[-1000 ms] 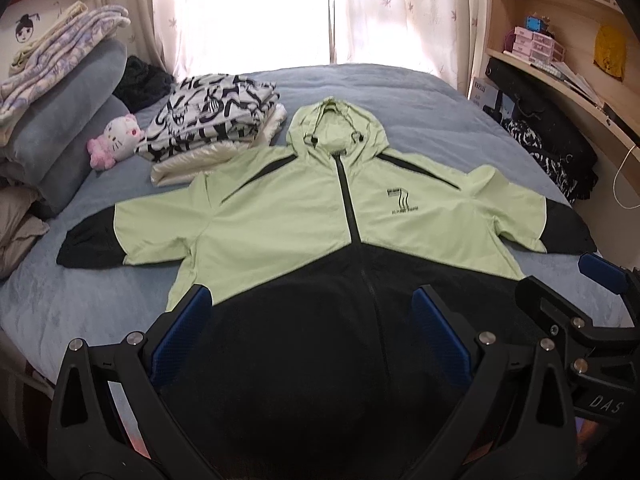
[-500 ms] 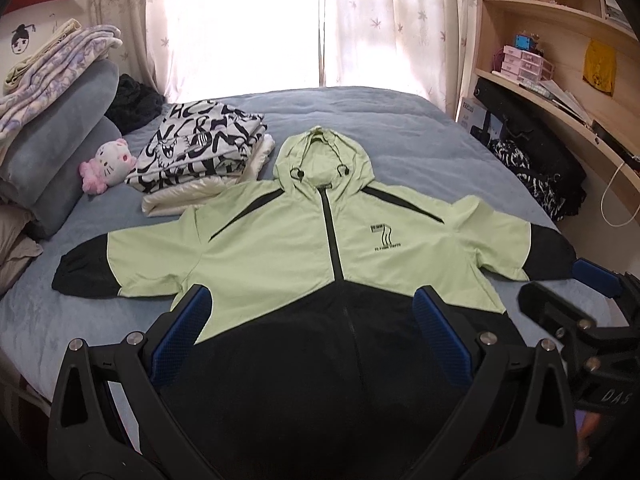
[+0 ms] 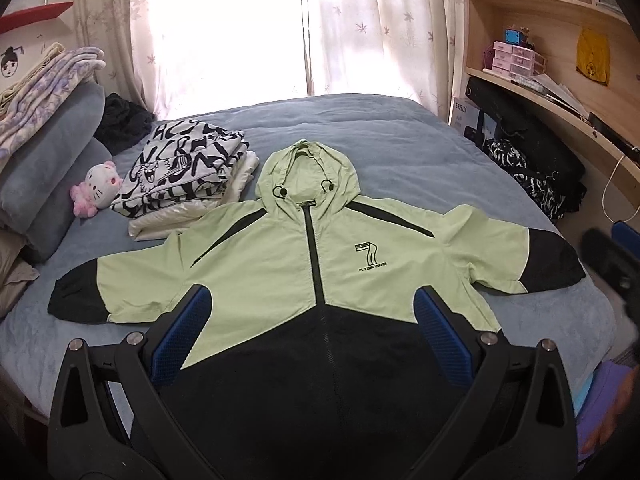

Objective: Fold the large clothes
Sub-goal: 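Reach the right tool to the black sleeve cuff and grasp it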

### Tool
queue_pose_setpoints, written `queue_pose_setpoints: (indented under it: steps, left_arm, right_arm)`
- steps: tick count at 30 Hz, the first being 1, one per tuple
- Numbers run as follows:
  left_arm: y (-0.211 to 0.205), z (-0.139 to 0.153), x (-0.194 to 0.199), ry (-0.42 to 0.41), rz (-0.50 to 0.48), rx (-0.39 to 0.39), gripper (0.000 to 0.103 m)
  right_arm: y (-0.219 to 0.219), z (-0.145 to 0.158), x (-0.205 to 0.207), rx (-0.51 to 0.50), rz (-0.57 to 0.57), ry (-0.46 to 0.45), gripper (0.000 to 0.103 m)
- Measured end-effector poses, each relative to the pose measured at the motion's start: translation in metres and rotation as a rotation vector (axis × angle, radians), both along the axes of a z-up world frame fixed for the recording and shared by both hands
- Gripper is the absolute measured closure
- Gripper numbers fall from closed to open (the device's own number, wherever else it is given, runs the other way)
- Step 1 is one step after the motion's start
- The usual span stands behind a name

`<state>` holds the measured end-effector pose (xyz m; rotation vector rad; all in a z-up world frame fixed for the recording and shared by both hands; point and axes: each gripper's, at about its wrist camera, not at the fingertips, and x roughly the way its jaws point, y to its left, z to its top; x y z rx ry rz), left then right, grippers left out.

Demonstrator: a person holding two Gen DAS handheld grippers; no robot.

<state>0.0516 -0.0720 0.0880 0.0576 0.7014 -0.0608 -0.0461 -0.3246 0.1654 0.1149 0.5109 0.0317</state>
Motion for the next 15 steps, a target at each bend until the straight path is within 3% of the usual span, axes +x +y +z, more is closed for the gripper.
queue_pose_setpoints:
  steps: [2,8,15]
  left_arm:
    - [-0.009,-0.002,0.011,0.007,-0.002,-0.001,0.003]
    - [-0.039,-0.010,0.041,0.006,-0.022,0.022,0.003]
    - [-0.082,-0.032,0.075,0.014,-0.054,0.050,0.003]
  right_arm:
    - [-0.026,0.004,-0.001,0.055,-0.026,0.020,0.000]
    - [-0.095,-0.003,0.010,0.071,-0.167,0.102,0.000]
    - [-0.172,-0.027,0.004,0.112,-0.225,0.159,0.000]
